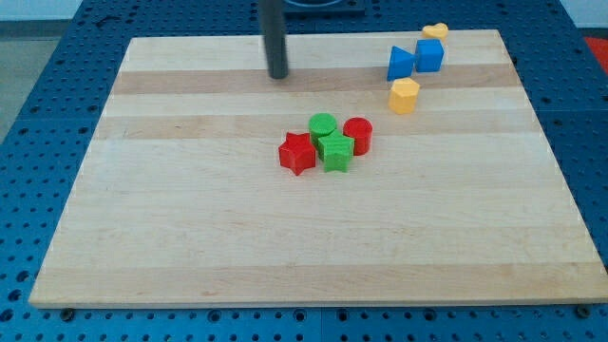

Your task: Move the yellow hexagon slightly right

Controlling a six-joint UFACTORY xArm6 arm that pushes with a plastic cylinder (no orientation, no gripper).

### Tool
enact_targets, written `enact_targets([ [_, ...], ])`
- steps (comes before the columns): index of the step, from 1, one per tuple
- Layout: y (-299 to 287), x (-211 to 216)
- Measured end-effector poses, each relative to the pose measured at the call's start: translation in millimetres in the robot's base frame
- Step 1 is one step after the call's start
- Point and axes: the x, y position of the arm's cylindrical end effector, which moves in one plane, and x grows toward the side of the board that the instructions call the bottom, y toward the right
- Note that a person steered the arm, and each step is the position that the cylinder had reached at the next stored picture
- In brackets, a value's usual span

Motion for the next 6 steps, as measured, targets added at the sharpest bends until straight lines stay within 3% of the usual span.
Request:
enact_targets([
  [3,100.3,71.0],
  [6,221.1,75.6],
])
